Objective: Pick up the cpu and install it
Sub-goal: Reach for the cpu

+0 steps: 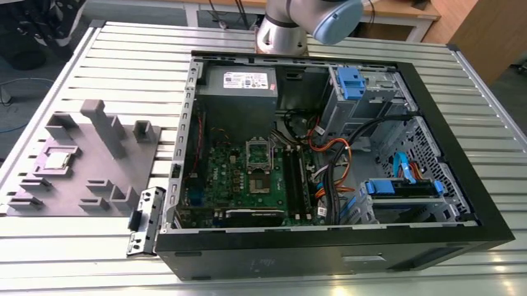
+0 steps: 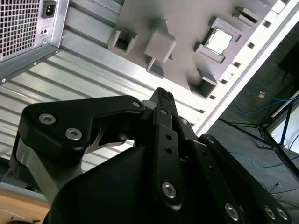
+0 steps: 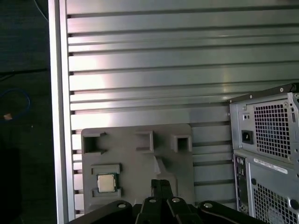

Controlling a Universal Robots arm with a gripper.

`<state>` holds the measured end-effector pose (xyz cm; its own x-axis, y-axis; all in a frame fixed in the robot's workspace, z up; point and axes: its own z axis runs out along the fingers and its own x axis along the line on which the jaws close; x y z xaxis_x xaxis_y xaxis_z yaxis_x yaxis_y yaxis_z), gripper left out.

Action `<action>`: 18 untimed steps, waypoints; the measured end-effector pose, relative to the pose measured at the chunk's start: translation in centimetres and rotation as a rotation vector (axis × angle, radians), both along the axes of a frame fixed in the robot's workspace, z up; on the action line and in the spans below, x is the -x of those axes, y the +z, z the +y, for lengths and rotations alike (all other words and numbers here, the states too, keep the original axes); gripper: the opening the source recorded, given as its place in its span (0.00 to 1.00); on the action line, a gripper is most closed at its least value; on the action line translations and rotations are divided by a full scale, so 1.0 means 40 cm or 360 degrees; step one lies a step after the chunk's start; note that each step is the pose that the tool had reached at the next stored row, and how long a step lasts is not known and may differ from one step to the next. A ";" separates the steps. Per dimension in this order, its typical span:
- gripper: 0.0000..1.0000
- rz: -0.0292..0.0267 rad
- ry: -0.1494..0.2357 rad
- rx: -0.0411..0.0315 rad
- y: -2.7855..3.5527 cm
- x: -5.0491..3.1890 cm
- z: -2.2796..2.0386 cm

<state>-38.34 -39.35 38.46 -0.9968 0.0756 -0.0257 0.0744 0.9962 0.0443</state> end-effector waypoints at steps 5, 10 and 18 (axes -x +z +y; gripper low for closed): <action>0.11 0.00006 0.0000 0.0000 -0.017 0.043 0.000; 0.11 0.00022 0.0000 0.0001 -0.026 0.069 0.000; 0.11 0.00022 0.0000 0.0001 -0.028 0.073 -0.001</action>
